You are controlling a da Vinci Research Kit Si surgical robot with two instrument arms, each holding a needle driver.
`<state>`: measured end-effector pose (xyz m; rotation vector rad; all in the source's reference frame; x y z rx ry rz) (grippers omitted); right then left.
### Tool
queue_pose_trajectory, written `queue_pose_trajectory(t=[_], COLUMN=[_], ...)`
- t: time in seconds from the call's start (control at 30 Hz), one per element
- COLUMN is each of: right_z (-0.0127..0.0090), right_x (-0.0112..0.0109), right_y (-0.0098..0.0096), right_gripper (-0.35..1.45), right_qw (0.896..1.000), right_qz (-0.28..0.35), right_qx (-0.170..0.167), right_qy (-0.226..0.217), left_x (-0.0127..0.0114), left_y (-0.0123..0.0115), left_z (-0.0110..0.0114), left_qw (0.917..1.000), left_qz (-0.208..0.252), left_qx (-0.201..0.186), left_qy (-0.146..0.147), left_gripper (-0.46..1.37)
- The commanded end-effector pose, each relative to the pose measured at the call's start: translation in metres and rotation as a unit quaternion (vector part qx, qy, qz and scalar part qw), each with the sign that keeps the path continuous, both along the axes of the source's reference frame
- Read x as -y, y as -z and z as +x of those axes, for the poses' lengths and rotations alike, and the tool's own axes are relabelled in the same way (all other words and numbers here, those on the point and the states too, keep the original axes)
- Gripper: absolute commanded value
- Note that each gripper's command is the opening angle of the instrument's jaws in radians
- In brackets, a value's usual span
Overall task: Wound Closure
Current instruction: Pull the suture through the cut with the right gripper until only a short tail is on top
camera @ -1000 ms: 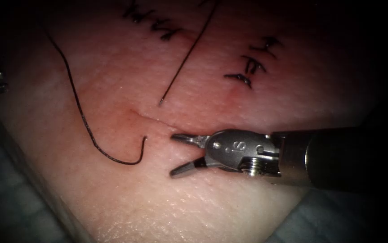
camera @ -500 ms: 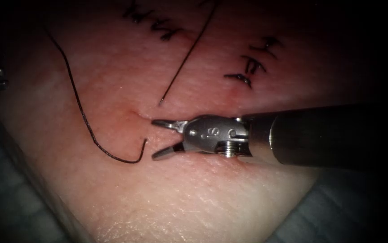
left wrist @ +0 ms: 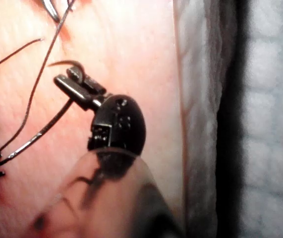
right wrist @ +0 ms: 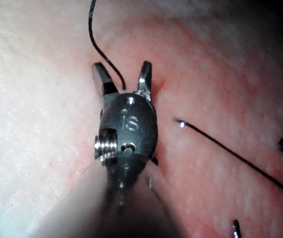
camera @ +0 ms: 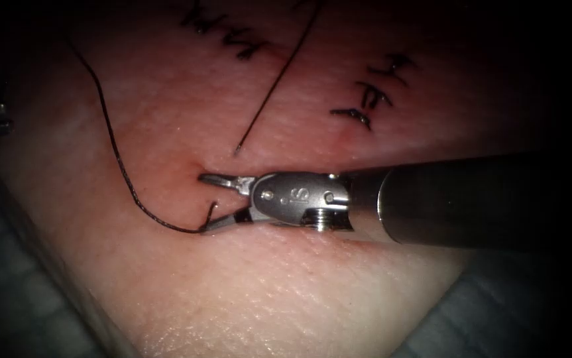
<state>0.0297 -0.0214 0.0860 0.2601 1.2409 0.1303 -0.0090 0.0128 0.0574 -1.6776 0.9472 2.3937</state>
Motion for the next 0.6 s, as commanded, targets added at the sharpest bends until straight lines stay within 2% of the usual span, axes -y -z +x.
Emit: queue_pose_trajectory(t=[0.03,0.17,0.37,0.6], right_z=[-0.0001,-0.0002,-0.0002,0.0004], right_x=[0.0001,0.0003,0.0008,0.0024], right_y=[0.0000,0.0002,0.0011,0.0029], right_gripper=[-0.35,-0.35,-0.35,-0.35], right_qw=[1.000,0.999,0.998,0.996], right_qz=[0.009,0.025,0.030,0.042], right_qx=[0.002,0.020,0.045,0.076], right_qy=[-0.005,-0.015,-0.006,0.030], left_x=[0.0000,0.0001,0.0001,0.0002], left_y=[-0.0001,-0.0001,-0.0003,-0.0010], left_z=[-0.0001,-0.0002,-0.0002,-0.0015], left_qw=[1.0000,1.0000,1.0000,0.9999], left_qz=[0.000,-0.001,0.001,0.006], left_qx=[0.000,0.002,0.003,0.007], left_qy=[-0.002,-0.002,-0.002,-0.010], left_gripper=[-0.35,-0.35,-0.35,-0.35])
